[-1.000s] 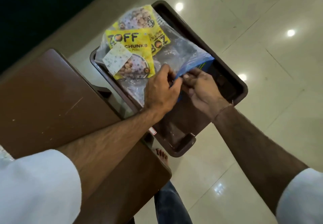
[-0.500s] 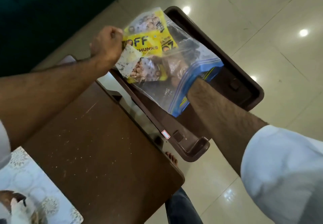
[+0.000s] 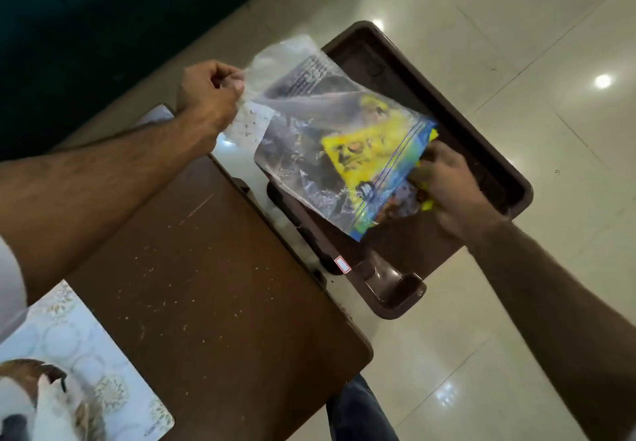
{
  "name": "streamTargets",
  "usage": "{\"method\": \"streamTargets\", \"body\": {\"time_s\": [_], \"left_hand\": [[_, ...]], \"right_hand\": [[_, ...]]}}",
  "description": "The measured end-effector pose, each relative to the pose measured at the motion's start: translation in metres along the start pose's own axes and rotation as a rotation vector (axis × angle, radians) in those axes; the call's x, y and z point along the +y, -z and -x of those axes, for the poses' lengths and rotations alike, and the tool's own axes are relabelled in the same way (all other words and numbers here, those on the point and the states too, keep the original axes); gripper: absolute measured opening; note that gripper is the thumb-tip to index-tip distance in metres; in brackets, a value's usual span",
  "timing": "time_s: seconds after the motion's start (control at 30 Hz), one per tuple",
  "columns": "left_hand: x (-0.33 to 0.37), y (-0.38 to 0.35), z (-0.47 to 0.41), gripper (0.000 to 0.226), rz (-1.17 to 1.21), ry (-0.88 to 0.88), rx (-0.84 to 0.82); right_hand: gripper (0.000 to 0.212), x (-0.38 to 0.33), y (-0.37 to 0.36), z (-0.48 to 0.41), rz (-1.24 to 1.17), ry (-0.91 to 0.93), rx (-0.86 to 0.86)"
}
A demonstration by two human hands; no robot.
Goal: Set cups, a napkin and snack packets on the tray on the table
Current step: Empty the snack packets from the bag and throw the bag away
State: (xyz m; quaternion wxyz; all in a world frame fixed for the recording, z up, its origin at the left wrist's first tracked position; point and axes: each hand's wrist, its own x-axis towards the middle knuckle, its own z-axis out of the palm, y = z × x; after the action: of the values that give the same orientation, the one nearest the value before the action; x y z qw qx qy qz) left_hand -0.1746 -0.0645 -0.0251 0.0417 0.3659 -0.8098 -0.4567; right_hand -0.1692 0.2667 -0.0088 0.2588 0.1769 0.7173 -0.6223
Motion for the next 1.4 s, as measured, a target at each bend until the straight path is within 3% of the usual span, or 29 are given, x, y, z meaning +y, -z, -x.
{"method": "streamTargets", "body": {"time_s": [0.17,0.33,0.47,0.57,0.63,0.7,0.77,0.83,0.97,1.13,1.2,1.27,1.4], "left_hand": [[-0.001,0.003,0.002,0.009,0.015,-0.008,0.039],[-0.003,0.006,0.010,0.020,0.075,0.065,0.084],[-0.006,0.013,0.023,0.027,0.113,0.243,-0.102],[-0.007,0.021,0.029,0.019,0.134,0.244,-0.223],[-0.005,0.030,0.029,0.019,0.231,0.193,-0.225],[-0.003,0.038,0.030,0.033,0.328,0.178,-0.196],[-0.006,0.038,0.039,0.051,0.415,0.263,-0.149],[-0.009,0.031,0.060,0.057,0.510,0.429,-0.133],[-0.024,0.006,0.113,0.037,0.568,0.576,-0.260],[-0.031,-0.015,0.131,0.030,0.623,0.540,-0.174],[-0.031,-0.013,0.125,0.022,0.660,0.550,-0.131],[-0.031,-0.006,0.117,0.015,0.729,0.577,-0.103],[-0.034,0.010,0.104,0.013,0.837,0.607,-0.080]], "right_hand": [[0.024,0.027,0.070,0.034,0.147,-0.047,0.189],[0.030,0.052,0.064,0.040,0.072,-0.039,0.411],[0.042,0.058,0.039,0.030,0.016,-0.135,0.363],[0.056,0.047,0.033,0.026,0.050,-0.191,0.325],[0.075,0.032,0.030,0.030,0.222,-0.118,0.508],[0.081,0.011,0.022,0.035,0.454,0.114,0.649],[0.069,-0.015,0.003,0.025,0.499,0.380,0.540],[0.058,-0.043,-0.022,-0.003,0.590,0.505,0.297],[0.057,-0.081,-0.063,-0.075,0.946,0.448,-0.015],[0.062,-0.090,-0.083,-0.119,1.109,0.327,-0.141],[0.043,-0.089,-0.082,-0.128,1.155,0.326,-0.147],[0.021,-0.087,-0.080,-0.131,1.101,0.322,-0.152],[0.023,-0.092,-0.071,-0.114,0.735,0.279,-0.232]]}}
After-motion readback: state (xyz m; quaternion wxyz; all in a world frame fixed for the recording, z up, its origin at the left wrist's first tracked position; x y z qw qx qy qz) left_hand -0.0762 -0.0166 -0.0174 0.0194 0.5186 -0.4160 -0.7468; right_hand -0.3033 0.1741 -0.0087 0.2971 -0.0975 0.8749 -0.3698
